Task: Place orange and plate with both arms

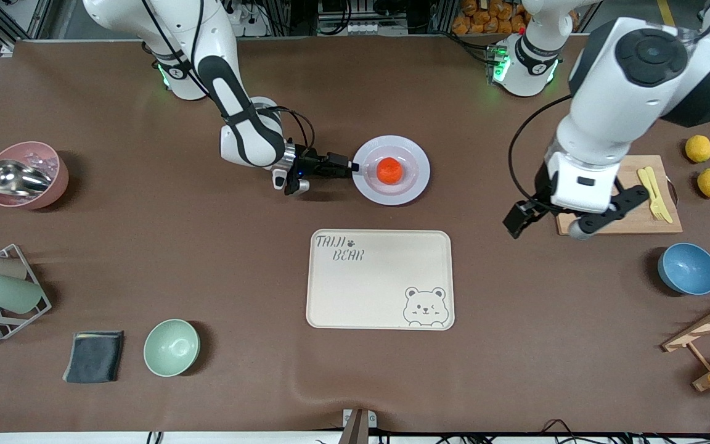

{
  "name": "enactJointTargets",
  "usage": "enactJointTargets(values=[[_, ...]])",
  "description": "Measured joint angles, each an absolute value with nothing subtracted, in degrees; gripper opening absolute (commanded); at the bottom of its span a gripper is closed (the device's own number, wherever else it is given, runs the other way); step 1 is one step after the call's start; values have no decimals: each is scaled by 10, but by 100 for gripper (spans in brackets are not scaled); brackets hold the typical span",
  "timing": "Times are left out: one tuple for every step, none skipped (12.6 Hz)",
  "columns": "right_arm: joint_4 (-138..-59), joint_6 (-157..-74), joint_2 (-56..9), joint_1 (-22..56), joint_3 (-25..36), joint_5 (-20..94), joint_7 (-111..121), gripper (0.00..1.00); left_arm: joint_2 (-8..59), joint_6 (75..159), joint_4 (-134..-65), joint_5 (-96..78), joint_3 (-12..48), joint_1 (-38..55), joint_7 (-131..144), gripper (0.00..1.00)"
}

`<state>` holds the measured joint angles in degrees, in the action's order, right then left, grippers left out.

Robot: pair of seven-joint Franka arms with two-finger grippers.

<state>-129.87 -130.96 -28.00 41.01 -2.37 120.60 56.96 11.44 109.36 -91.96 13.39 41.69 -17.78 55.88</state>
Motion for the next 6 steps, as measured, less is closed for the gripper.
enactJointTargets(values=[[-1298, -1305, -281, 410, -24, 1213, 570, 69, 115, 1069, -901, 134, 417, -180, 544, 100], [-1298, -1300, -283, 413, -24, 1219, 571, 69, 114, 1040, -879, 134, 417, -180, 521, 100], [-1297, -1298, -285, 418, -24, 1227, 573, 69, 114, 1017, -860, 134, 417, -183, 497, 100], [-1297, -1298, -288, 422, -24, 1233, 575, 67, 114, 1002, -847, 130, 417, -190, 474, 100], [-1296, -1298, -290, 426, -24, 1236, 577, 65, 113, 991, -838, 113, 416, -201, 443, 100], [-1296, -1298, -291, 428, -24, 1237, 577, 57, 111, 984, -829, 95, 411, -209, 405, 100]])
